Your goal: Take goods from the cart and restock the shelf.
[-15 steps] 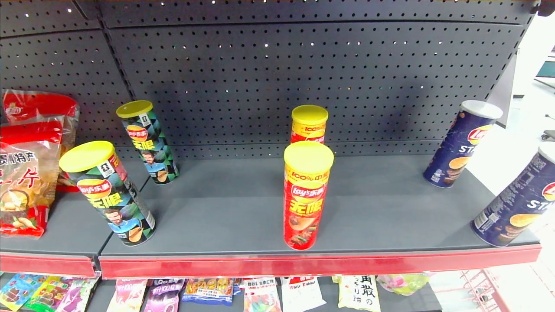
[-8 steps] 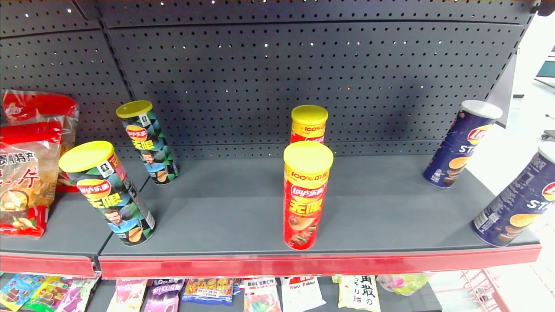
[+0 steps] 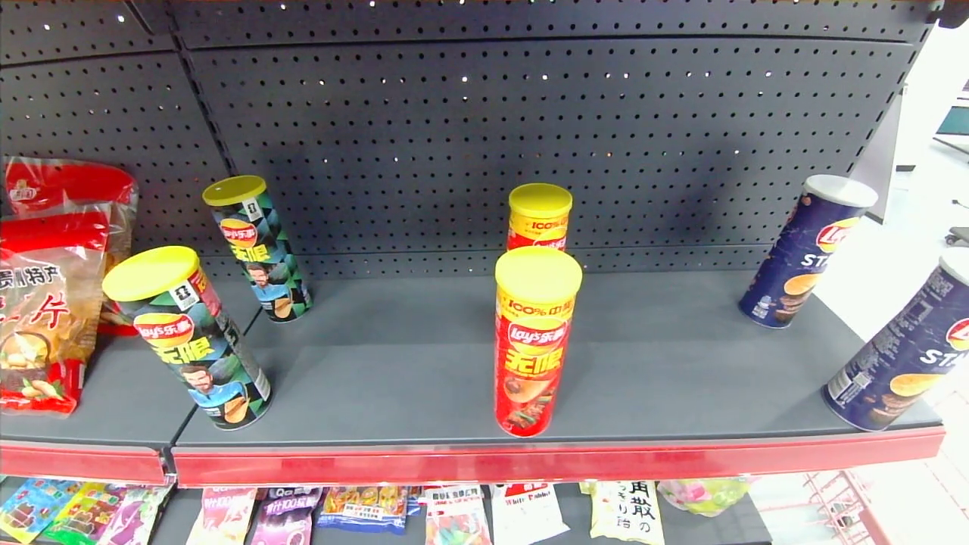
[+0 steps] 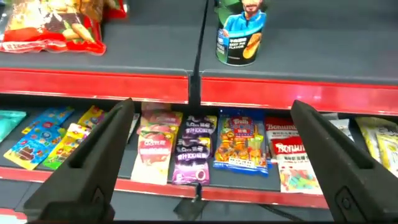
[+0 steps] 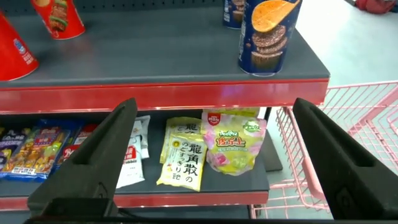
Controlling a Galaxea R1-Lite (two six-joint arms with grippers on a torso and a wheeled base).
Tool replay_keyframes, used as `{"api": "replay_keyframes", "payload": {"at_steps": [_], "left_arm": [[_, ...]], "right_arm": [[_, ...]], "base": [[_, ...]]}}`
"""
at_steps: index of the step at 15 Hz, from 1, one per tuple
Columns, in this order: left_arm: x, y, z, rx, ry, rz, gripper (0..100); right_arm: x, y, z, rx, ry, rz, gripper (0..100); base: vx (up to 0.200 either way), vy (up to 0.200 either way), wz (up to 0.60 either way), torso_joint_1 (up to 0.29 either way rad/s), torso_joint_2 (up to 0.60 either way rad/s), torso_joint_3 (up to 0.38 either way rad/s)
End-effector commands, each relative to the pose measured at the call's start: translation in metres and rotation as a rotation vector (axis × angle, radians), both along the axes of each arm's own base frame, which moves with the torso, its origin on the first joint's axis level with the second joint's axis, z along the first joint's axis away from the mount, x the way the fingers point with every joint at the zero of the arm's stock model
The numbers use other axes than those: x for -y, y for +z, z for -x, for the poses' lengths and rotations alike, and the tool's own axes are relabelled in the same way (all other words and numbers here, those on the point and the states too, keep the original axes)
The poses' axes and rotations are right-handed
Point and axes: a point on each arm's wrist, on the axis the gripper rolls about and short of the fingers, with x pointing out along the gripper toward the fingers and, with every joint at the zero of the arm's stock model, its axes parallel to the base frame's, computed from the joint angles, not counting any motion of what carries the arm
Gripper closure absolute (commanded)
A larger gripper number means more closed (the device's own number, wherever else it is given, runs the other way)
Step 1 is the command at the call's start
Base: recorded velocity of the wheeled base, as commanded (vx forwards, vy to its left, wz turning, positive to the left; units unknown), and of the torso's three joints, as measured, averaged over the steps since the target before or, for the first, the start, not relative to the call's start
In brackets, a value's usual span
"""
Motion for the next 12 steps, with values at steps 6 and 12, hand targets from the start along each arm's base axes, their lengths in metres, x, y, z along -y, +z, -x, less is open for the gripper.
{"api": "replay_keyframes", "payload": {"at_steps": [6, 12], "left_arm": [[-0.0024, -0.0010, 0.0049, 0.062, -0.107, 0.001, 0], [-0.0035, -0.0021, 0.0070, 0.089, -0.084, 0.000, 0]], "right_arm": [[0.0000, -0.0005, -0.0001, -0.002, 0.000, 0.003, 0], [0.0000, -0.0005, -0.0001, -0.002, 0.000, 0.003, 0]], "base": [[0.000, 0.000, 0.00, 0.000, 0.00, 0.000], [0.000, 0.000, 0.00, 0.000, 0.00, 0.000]]}}
